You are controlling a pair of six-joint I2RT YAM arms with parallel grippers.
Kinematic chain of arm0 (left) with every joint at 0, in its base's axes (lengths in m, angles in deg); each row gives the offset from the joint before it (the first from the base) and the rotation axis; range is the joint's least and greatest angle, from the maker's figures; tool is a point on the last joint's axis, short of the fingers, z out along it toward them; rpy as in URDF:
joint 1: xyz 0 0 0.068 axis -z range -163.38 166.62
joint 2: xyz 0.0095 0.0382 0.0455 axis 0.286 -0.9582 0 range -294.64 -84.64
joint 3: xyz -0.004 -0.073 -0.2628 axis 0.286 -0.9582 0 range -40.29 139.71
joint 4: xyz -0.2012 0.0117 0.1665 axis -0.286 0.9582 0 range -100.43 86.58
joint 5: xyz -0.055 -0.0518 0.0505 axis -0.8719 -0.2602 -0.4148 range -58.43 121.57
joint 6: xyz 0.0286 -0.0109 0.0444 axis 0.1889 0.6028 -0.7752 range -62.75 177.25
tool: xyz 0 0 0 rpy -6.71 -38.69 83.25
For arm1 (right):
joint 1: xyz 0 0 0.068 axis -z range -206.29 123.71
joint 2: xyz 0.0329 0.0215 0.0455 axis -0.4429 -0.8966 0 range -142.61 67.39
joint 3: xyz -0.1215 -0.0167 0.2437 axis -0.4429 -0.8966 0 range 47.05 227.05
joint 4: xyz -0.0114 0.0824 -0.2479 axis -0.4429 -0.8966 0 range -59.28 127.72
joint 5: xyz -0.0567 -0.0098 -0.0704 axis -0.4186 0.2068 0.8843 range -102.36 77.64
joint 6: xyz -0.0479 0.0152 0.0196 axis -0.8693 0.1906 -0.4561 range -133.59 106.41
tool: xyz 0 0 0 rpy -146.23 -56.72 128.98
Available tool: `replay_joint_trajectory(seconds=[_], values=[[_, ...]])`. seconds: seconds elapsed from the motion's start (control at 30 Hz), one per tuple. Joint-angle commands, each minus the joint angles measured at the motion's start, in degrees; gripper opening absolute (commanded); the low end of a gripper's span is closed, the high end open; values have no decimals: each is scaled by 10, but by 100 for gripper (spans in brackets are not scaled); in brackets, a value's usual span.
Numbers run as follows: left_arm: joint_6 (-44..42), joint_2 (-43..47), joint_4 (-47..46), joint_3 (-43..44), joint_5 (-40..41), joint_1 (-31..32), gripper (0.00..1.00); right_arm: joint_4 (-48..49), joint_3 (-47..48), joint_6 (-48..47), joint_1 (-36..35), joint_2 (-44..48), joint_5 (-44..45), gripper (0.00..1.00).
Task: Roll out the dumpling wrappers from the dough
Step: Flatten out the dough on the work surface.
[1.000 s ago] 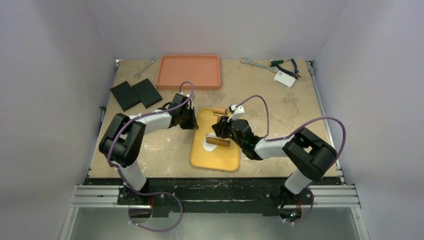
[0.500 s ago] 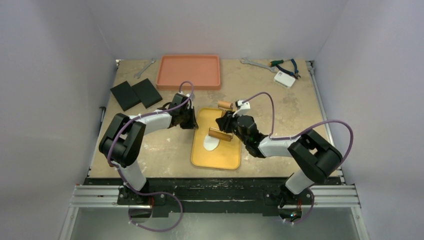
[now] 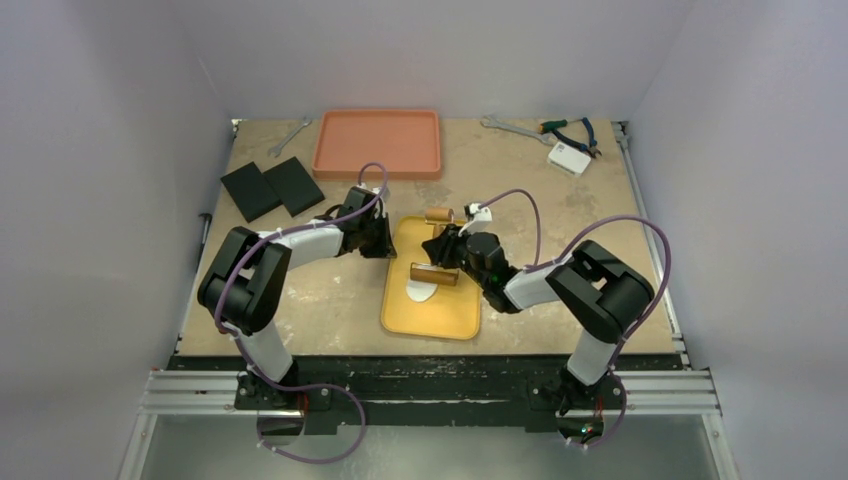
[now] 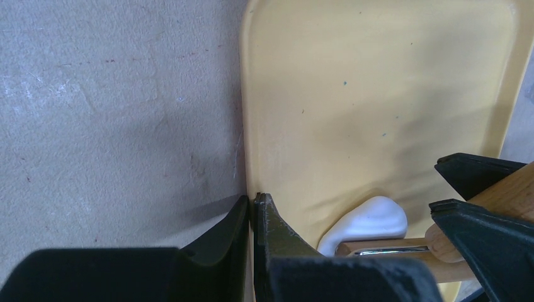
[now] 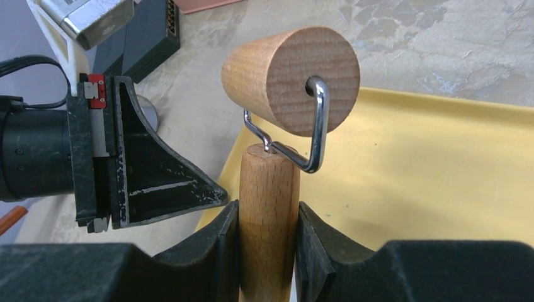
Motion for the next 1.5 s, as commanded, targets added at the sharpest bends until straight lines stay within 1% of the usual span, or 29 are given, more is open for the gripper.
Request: replay_joint_trajectory(seconds=[0.0,0.17,0.37,0.43,0.5,0.67,0.8,0.93,1.07,1.17,1.2,1.3,1.47], values=[[-10,26,-10,-5,-6,-5,0,-3,-26,-19,24,-3,44,0],[-9,24,-11,-6,-7,-5,0,-15,-25,-51,36,8,55,0],[-8,24,-10,-5,-8,-5,0,-7,10,-47,7,4,30,0],[-8,25,-10,-5,-7,-5,0,6,11,-32,7,18,8,0],[-8,23,-10,-5,-9,-5,0,0,19,-30,7,43,7,0],[-7,18,-10,-1,-18,-5,0,-24,32,-67,7,92,21,0],[-6,19,-12,-3,-19,-6,0,0,29,-81,7,107,28,0],[-5,20,-13,-2,-20,-5,0,44,37,-46,4,75,21,0],[-6,24,-12,-4,-18,-5,0,57,44,-33,-16,38,29,0],[-6,23,-13,-5,-19,-5,0,72,39,-27,-17,3,36,0],[-5,21,-13,-5,-19,-5,0,73,36,-17,-17,-8,29,0],[-6,22,-12,-5,-20,-5,0,70,28,-17,-15,-33,43,0],[-8,22,-12,-5,-17,-5,0,61,6,-23,-2,-34,65,0]])
